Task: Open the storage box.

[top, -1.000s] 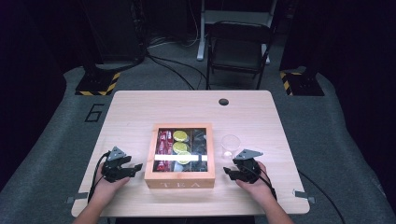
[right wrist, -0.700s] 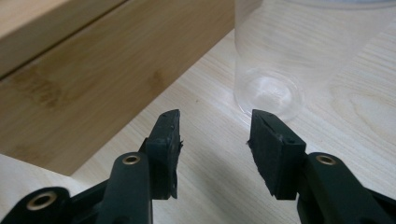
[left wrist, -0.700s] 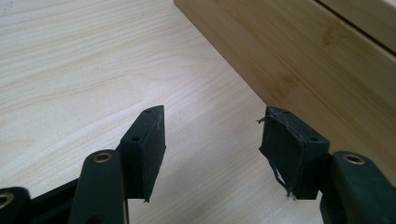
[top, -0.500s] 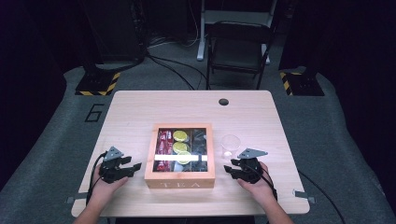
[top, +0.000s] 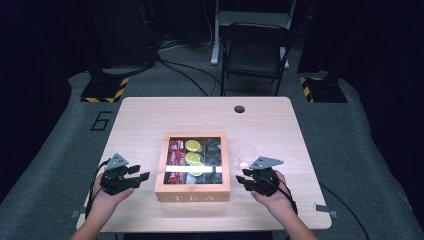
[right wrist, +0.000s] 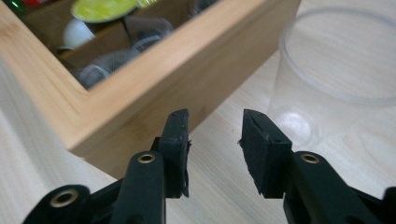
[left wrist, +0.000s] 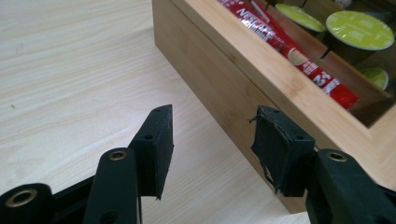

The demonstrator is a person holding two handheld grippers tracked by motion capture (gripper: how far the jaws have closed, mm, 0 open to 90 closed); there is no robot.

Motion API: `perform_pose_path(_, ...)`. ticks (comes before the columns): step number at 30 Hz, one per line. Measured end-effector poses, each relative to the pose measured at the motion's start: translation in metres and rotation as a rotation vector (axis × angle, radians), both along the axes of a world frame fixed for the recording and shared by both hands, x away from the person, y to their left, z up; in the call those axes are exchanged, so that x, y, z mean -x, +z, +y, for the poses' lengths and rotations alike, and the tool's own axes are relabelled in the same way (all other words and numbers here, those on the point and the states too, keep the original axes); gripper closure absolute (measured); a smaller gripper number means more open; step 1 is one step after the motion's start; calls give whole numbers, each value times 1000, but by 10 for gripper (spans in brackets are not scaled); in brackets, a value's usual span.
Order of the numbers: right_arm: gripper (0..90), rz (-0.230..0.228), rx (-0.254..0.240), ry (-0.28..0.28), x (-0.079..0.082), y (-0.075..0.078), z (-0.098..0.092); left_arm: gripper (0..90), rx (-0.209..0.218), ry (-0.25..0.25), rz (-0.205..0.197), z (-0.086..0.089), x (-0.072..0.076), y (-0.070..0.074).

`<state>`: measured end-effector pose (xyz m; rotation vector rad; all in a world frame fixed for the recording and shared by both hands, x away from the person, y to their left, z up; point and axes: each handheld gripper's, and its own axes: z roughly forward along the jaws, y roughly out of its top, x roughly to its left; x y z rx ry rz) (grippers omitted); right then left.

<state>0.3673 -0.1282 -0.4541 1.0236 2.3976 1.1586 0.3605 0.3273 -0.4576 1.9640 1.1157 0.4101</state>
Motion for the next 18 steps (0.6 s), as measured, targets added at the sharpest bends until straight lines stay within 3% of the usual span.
perform_pose_path(6, 639, -8, -40, 3, 9, 12, 5, 494, 17, -7, -12, -3, 7, 8)
perform_pose_path(12, 665, 4, -69, 22, 17, 14, 8, 540, 10, -31, -23, -8, 19, 11)
perform_pose_path(18, 708, 2, -60, 44, 27, 13, 12, 539, -11, -71, -13, -15, 35, 8)
